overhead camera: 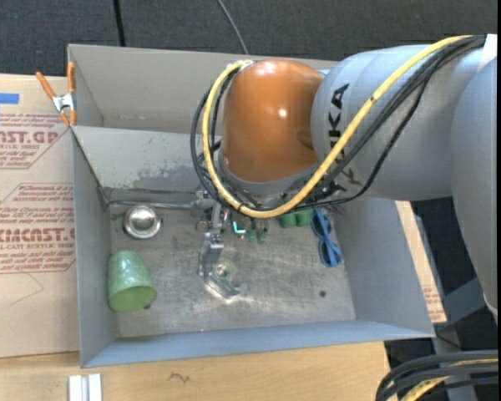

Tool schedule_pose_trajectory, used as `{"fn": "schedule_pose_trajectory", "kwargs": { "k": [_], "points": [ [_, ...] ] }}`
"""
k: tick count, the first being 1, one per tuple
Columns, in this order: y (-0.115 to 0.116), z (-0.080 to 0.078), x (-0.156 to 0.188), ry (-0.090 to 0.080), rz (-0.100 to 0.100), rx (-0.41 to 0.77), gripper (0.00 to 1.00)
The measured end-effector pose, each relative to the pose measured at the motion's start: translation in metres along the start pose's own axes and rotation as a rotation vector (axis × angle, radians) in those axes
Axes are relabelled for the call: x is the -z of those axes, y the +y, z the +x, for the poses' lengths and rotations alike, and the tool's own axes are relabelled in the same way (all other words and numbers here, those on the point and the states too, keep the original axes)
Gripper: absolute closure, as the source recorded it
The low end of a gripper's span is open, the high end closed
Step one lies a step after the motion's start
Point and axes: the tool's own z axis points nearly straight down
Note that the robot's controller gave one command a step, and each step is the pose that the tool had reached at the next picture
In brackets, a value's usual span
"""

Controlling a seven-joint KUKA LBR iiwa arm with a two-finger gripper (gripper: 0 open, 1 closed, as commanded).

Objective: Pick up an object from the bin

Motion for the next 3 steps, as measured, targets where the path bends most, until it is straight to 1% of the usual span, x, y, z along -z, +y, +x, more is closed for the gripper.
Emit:
{"fn": "schedule_pose_trajectory", "kwargs": {
  "k": [1,2,3],
  "points": [
    [-0.031,0.005,-0.122,0.002,0.002,0.051,0.0],
    [-0.079,0.042,-0.14,-0.015,-0.002,0.224,0.0],
    [-0.126,0.043,-0.136,-0.007,0.002,0.401,0.0]
  ]
}}
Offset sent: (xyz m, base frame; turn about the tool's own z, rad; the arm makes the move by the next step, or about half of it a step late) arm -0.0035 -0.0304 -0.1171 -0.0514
